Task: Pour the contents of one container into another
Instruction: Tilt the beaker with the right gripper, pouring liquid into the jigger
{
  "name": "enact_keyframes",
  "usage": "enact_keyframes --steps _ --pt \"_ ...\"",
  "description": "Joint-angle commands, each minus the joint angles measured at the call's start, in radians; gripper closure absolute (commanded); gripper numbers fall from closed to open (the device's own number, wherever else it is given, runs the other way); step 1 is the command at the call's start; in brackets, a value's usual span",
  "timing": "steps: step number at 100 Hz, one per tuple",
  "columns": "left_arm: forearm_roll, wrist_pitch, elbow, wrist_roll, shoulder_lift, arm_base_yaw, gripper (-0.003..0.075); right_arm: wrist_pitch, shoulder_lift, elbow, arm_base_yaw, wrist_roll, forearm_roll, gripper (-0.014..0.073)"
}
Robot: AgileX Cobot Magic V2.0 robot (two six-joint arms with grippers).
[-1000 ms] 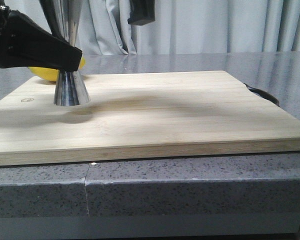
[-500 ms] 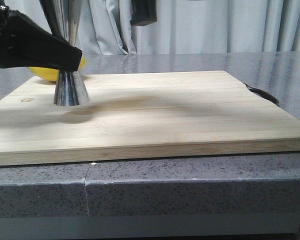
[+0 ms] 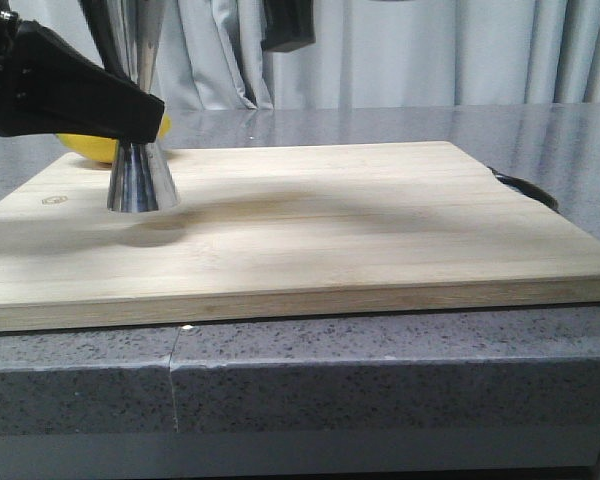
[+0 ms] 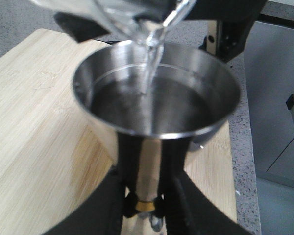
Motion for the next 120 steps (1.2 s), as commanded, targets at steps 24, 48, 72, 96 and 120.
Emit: enact_keyframes --steps 24,48,72,96,120 --pt "-0.071 0.095 -0.029 -0.006 -0.04 -0.007 0.0739 -0.034 -0.05 -0.03 0.002 -0.003 -0.021 0.0417" --pt "-0.071 0.095 -0.029 -0.006 -0.04 -0.007 0.0739 -0.032 -0.05 -0.03 0.002 -0.003 -0.024 0.0417" --pt "-0.071 0.095 -0.029 -0.006 -0.04 -0.007 0.0739 -0.03 -0.05 -0.03 0.002 -0.003 -0.024 0.0417" --pt "-0.071 0.095 -0.029 -0.006 -0.04 -0.007 0.0739 -0.03 -0.05 -0.03 0.002 0.001 -0.006 0.0417" --pt "-0.071 0.095 -0.029 -0.006 -0.04 -0.007 0.074 -0.041 -0.05 -0.03 0.002 0.017 0.139 0.0417"
